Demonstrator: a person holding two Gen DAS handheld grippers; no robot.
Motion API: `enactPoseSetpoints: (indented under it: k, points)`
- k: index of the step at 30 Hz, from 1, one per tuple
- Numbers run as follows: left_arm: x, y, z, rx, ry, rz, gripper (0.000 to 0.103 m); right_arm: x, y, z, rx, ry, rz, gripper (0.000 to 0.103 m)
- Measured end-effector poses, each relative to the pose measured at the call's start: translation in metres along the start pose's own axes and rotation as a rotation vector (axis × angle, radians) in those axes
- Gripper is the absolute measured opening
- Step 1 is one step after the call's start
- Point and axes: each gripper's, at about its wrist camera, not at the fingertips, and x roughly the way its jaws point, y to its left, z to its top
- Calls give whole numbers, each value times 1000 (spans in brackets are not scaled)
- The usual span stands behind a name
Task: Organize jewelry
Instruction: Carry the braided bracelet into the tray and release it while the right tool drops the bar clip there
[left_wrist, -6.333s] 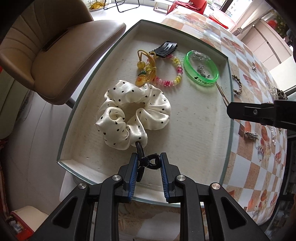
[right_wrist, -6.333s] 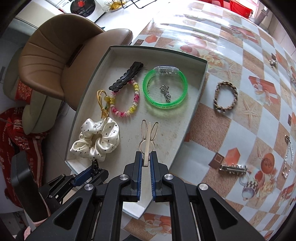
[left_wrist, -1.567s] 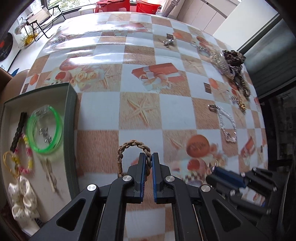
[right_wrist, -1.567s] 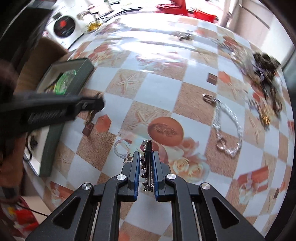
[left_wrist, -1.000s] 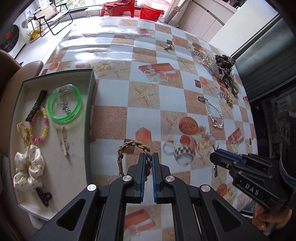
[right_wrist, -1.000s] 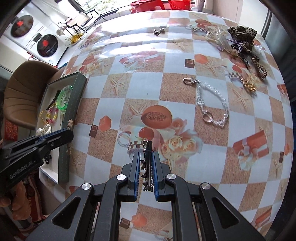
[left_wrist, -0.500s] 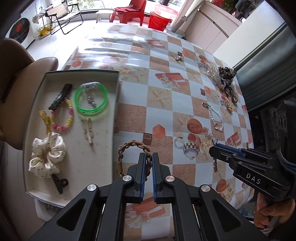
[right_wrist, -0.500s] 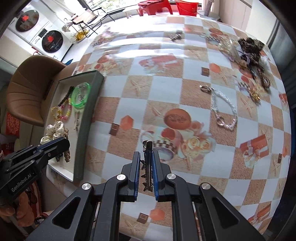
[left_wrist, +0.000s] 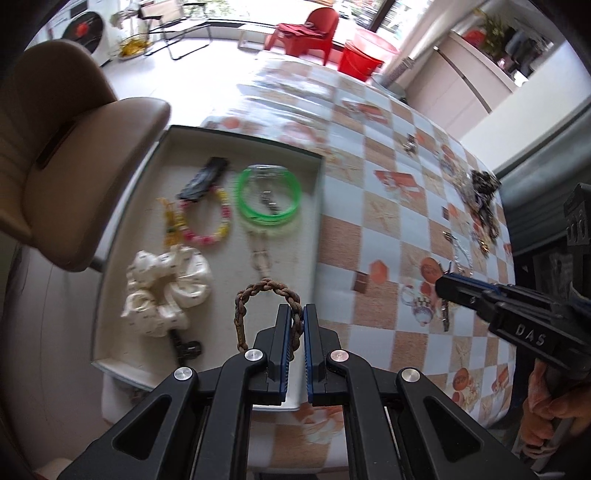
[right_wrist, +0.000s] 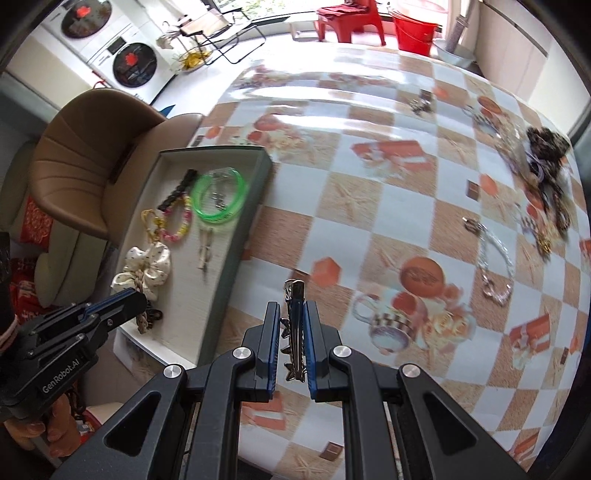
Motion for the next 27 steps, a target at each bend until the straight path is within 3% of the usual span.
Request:
enactPoseSetpoints:
  k: [10, 27]
  points:
    - [1, 40, -8, -84, 1, 31, 9, 15, 46, 19, -89, 28, 56, 13]
    - [62, 47, -9, -96, 82, 89, 9, 80, 86, 59, -162, 125, 117, 13]
